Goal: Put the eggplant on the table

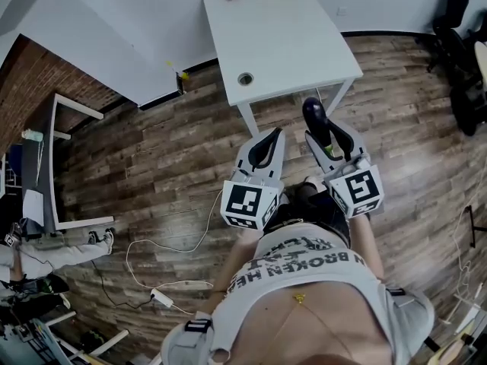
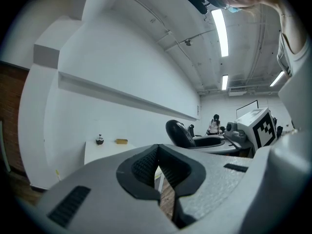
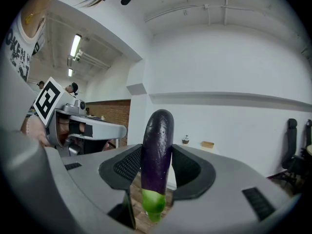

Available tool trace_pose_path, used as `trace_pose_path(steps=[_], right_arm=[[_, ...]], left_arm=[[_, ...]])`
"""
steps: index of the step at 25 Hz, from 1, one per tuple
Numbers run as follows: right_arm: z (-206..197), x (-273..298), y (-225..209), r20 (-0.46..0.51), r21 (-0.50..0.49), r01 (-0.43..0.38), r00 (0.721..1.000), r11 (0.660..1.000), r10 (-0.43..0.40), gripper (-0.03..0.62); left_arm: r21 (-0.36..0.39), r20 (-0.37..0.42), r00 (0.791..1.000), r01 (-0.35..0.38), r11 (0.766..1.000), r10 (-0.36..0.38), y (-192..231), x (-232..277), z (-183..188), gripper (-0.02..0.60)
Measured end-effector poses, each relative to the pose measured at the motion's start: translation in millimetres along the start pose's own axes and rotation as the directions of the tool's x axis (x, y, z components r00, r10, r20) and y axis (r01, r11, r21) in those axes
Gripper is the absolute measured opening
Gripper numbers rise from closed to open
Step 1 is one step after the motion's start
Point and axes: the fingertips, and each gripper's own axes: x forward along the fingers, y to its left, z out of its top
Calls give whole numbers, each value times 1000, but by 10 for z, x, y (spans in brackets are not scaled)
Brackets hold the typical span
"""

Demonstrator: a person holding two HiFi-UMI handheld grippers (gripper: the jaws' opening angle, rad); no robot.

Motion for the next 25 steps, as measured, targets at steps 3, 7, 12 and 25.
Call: trace_pose_path(steps=[3,7,12,25], right_arm=[[-2,79,0,0,-4,-12,1000,1000,12,189],[73,291,-58,10,-14,-36,999,999,37,187],[71,455,-295,18,-32,-51,998,998,52,187],[127,911,-1437,13,-56,-87,996,995,87,188]], left_arm=[[-2,7,1000,-14,1000,14,58,8,6,6],[-10,6,999,-33,999,33,212,130,26,6],[5,10,999,-32,999,31,243,454,49,6],[21,22,999,-47,999,47,250,1714,298,6]])
